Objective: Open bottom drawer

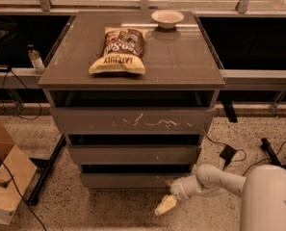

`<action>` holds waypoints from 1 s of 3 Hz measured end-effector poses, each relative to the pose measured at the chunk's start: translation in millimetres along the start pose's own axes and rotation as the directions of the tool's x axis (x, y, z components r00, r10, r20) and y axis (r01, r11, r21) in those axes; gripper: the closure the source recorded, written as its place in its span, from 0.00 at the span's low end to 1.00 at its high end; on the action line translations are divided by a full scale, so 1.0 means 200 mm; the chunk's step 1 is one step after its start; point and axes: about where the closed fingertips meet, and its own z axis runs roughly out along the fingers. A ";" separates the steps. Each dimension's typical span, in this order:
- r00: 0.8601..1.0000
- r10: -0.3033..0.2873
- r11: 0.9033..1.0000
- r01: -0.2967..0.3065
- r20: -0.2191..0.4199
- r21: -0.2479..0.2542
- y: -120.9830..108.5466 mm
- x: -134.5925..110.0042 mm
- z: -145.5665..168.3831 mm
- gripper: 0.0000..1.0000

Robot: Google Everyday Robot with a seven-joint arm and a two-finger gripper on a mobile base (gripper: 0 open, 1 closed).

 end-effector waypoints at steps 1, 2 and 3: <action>0.999 -0.024 0.999 0.023 0.042 0.025 -0.12 -0.09 -0.02 0.00; 0.996 -0.033 0.999 0.030 0.079 0.036 -0.25 -0.18 -0.03 0.00; 0.996 -0.015 0.999 0.012 0.093 0.035 -0.35 -0.19 -0.02 0.00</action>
Offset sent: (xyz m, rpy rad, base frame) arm 0.0898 -0.0104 0.0195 0.0632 -0.1176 -0.0496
